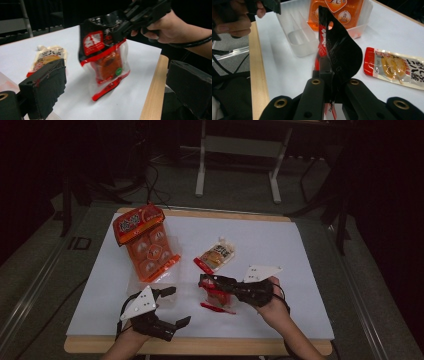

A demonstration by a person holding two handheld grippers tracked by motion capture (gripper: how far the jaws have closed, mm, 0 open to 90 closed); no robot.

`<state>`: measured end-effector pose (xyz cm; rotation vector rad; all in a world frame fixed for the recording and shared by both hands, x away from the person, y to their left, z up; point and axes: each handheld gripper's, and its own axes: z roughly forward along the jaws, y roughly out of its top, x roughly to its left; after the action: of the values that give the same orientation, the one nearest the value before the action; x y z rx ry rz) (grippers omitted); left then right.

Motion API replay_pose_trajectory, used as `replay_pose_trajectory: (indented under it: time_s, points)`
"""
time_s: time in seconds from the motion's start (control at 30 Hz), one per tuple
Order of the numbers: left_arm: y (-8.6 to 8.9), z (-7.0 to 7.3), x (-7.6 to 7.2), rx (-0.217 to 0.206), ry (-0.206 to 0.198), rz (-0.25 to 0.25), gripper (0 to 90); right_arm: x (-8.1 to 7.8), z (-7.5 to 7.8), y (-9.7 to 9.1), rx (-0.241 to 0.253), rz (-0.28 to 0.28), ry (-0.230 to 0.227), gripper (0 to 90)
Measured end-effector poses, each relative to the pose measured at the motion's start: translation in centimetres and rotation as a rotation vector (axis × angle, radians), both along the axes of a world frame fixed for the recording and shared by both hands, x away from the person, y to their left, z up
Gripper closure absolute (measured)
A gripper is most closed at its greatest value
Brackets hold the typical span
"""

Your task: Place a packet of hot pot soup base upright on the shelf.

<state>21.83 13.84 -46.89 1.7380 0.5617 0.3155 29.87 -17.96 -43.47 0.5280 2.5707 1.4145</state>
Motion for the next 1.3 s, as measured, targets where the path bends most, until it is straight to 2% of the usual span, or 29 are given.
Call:
replay_pose_trajectory:
  time_s: [0.2,0.33,0.37,0.47,0.5,0.57,0.6,0.73,0.87,0.97,1.0,1.03,1.13,1.2,1.27,1.3]
  points:
    - [-0.3,1.2,0.8,0.001,-0.021,0.002,3.6,-1.2,1.1,-0.4,0.025,0.019,-0.021,89.6]
    - [-0.6,1.9,1.4,0.005,-0.039,-0.015,5.6,-1.9,1.7,-0.4,0.041,0.035,-0.033,89.6]
    - [-0.9,2.3,1.8,-0.007,-0.045,-0.041,6.0,-2.2,1.9,-0.4,0.046,0.041,-0.033,89.6]
    - [-1.2,2.8,2.2,-0.013,-0.049,-0.046,10.5,-2.4,2.1,-0.3,0.053,0.051,-0.031,89.5]
    - [-1.2,2.9,2.4,-0.016,-0.049,-0.062,14.7,-2.8,2.2,-0.2,0.057,0.063,-0.038,89.5]
    - [-1.3,3.0,2.6,-0.017,-0.049,-0.078,14.7,-2.8,2.2,-0.2,0.057,0.063,-0.038,89.5]
    - [-1.6,3.3,3.0,0.008,-0.06,-0.078,14.7,-2.9,2.3,-0.1,0.056,0.068,-0.041,89.5]
    - [-1.9,3.5,3.8,0.006,-0.048,-0.086,20.2,-3.1,2.5,0.3,0.058,0.078,-0.057,89.5]
    - [-2.2,3.6,4.0,0.013,-0.047,-0.11,33.9,-3.3,2.7,0.6,0.062,0.091,-0.062,89.5]
    - [-2.4,3.7,3.9,0.025,-0.06,-0.111,49.4,-3.4,2.7,0.7,0.063,0.094,-0.064,89.5]
    - [-2.6,3.8,3.9,0.041,-0.063,-0.125,49.4,-3.4,2.7,0.7,0.064,0.095,-0.065,89.5]
    - [-2.7,3.8,3.9,0.057,-0.069,-0.121,57.5,-3.4,2.8,0.8,0.06,0.094,-0.065,89.5]
    - [-2.9,3.9,3.9,0.083,-0.074,-0.133,63.2,-3.3,2.8,0.8,0.062,0.093,-0.065,89.5]
    - [-2.9,3.9,4.0,0.092,-0.078,-0.137,73.6,-3.2,2.7,0.8,0.06,0.093,-0.065,89.4]
    - [-2.8,3.9,4.1,0.089,-0.074,-0.144,74.8,-3.2,2.7,0.8,0.06,0.091,-0.065,89.4]
    - [-2.8,3.9,4.1,0.085,-0.079,-0.153,80.6,-3.1,2.6,0.7,0.064,0.087,-0.061,89.4]
